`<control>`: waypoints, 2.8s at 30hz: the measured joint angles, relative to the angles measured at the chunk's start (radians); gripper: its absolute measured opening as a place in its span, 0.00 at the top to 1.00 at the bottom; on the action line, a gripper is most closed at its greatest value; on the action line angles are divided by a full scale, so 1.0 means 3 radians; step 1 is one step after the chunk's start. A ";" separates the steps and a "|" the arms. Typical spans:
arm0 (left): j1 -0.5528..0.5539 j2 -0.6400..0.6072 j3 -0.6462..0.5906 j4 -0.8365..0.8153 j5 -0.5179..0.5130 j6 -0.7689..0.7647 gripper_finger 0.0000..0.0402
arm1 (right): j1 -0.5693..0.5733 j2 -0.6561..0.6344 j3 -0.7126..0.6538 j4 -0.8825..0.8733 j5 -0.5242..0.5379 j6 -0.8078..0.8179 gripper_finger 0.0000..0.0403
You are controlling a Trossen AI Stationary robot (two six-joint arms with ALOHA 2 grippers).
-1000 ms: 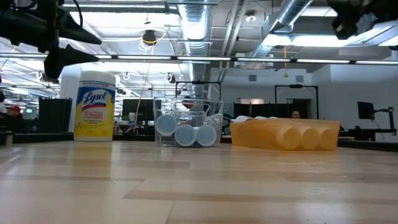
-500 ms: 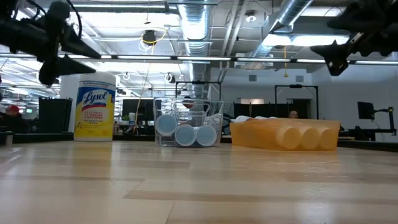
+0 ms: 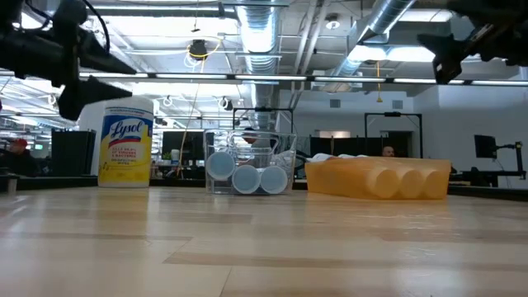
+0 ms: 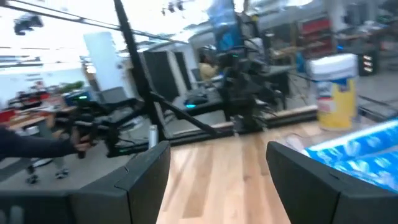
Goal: Pick & place silicon tubes, Sealant and Lysol wipes
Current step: Return to Home Position
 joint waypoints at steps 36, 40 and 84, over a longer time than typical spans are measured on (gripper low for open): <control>0.0000 -0.0199 0.0004 -0.0627 -0.0170 0.0142 0.47 | 0.0221 -0.0239 -0.0492 -0.0043 0.0664 -0.0014 0.36; 0.0001 -0.0199 0.0004 -0.0624 -0.0168 0.0146 0.47 | 0.0205 -0.0203 -0.0492 -0.0043 0.0666 -0.0145 0.36; 0.0001 -0.0199 0.0003 -0.0404 -0.0110 0.0137 0.47 | 0.0205 -0.0198 -0.0496 -0.0042 0.0659 0.0376 0.36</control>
